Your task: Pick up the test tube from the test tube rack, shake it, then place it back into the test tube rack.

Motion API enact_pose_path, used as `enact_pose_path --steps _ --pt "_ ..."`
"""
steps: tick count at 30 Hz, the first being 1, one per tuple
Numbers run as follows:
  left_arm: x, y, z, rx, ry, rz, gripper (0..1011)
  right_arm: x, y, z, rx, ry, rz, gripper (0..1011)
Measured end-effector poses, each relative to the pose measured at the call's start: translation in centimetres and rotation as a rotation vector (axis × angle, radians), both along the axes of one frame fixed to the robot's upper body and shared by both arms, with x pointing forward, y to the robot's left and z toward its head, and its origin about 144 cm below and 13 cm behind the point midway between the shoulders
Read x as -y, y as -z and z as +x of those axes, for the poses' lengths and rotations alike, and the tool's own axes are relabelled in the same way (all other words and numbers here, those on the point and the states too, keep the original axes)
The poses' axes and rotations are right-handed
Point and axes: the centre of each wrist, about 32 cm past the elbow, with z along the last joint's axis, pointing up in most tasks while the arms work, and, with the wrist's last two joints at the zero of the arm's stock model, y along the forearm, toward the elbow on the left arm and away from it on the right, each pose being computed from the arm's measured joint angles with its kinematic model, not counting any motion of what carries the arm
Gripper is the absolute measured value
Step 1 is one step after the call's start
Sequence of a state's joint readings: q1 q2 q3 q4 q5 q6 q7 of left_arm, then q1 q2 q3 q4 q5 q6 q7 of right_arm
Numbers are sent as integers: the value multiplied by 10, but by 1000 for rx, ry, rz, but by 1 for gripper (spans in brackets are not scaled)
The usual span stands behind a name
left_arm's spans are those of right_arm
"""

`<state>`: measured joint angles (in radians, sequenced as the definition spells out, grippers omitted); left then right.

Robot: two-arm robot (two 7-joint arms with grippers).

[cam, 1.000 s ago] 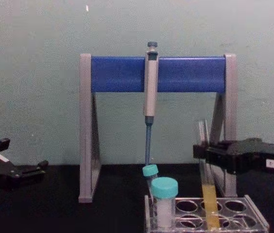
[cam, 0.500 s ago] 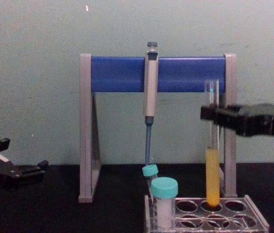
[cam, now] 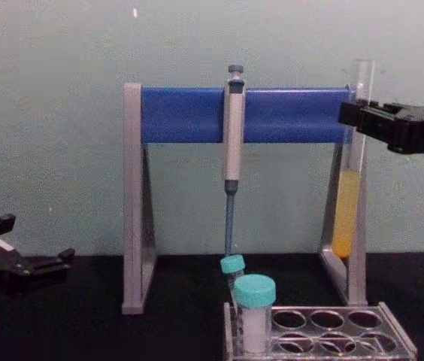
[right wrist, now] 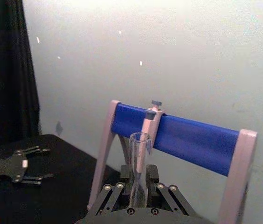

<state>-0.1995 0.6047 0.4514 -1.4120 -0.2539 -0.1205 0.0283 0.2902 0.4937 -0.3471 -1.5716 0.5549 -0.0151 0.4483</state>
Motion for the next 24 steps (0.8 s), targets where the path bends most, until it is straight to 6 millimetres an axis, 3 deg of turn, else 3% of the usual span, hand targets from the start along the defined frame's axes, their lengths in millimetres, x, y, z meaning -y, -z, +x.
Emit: enact_pose_path --steps 15,24 --pt "0 0 0 0 0 0 1001 -1 4 2 10 25 -2 229" --pt "0 0 0 0 0 0 1001 -4 5 3 18 -82 39 229"
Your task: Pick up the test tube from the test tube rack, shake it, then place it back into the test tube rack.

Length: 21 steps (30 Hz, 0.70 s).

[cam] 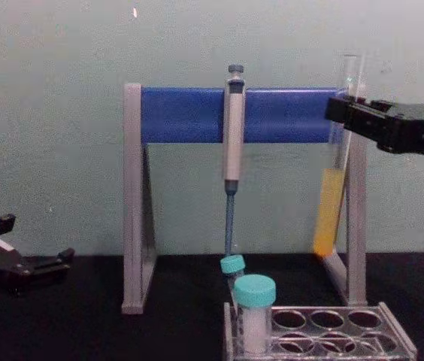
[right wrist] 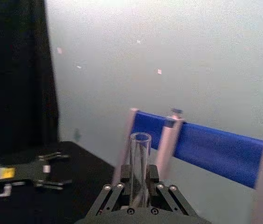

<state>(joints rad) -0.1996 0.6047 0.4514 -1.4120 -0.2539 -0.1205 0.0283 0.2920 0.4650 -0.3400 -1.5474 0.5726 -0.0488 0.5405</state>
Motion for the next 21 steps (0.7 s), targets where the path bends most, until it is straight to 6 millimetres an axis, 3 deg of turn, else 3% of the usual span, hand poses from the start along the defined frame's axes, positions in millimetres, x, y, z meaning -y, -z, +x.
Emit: enact_pose_path --steps 9,13,21 --pt "0 0 0 0 0 0 1001 14 -4 -6 -23 -149 12 229" --pt "0 0 0 0 0 0 1001 29 -8 -13 -27 -188 -11 229" --pt "0 0 0 0 0 0 1001 49 -13 -23 -9 -123 -115 229"
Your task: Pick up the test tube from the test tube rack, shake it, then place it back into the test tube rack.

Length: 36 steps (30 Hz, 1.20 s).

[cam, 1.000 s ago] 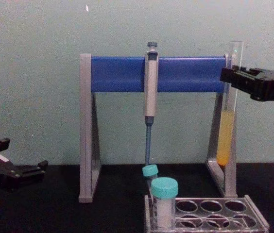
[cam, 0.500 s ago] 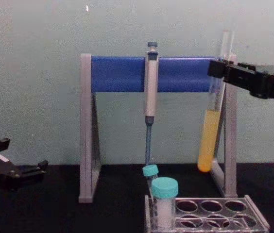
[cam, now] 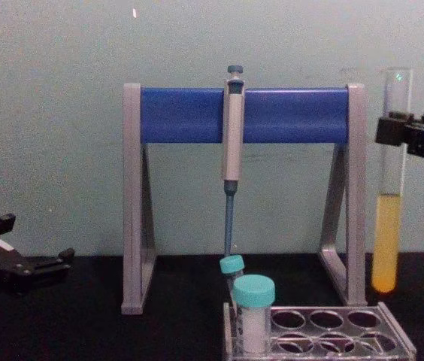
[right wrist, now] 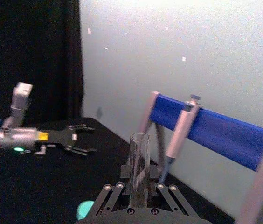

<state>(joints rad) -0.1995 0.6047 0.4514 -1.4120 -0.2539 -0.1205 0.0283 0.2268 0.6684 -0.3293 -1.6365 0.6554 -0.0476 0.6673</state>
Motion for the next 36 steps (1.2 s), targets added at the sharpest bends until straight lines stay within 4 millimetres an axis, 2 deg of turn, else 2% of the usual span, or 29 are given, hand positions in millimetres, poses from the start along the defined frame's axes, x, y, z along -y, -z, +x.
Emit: enact_pose_path --steps 6,15,23,28,36 --pt "0 0 0 0 0 0 1001 1 -2 3 17 77 -19 229" --pt "0 0 0 0 0 0 1001 -22 1 16 45 166 1 229" --pt "0 0 0 0 0 0 1001 -41 9 20 3 98 66 229" --pt "0 0 0 0 0 0 1001 -41 9 20 -39 23 115 229" --pt "0 0 0 0 0 0 1001 -27 7 14 -90 -75 134 229"
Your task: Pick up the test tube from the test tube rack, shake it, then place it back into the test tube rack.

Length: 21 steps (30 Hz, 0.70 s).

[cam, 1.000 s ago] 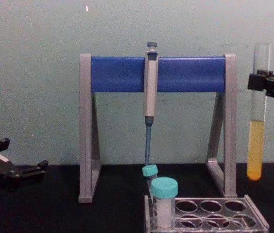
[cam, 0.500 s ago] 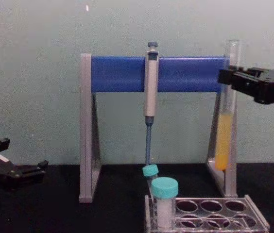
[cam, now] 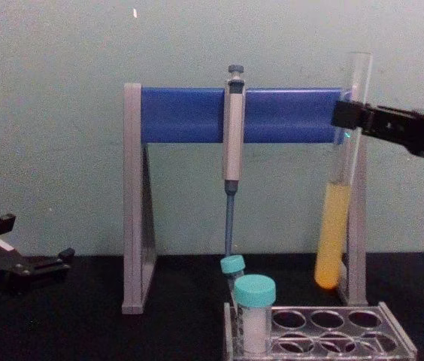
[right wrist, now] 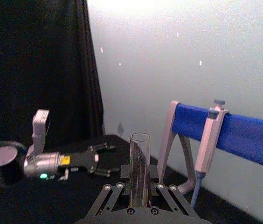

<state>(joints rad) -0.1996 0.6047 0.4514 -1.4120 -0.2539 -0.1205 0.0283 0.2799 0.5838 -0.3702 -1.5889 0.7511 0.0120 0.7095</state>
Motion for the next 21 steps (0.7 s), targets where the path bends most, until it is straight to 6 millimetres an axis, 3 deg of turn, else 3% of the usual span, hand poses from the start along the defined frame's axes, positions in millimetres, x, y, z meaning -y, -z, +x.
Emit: enact_pose_path --steps 12,21 --pt "0 0 0 0 0 0 1001 34 -15 -12 8 87 -152 229" --pt "0 0 0 0 0 0 1001 31 -19 -7 57 212 -172 229"
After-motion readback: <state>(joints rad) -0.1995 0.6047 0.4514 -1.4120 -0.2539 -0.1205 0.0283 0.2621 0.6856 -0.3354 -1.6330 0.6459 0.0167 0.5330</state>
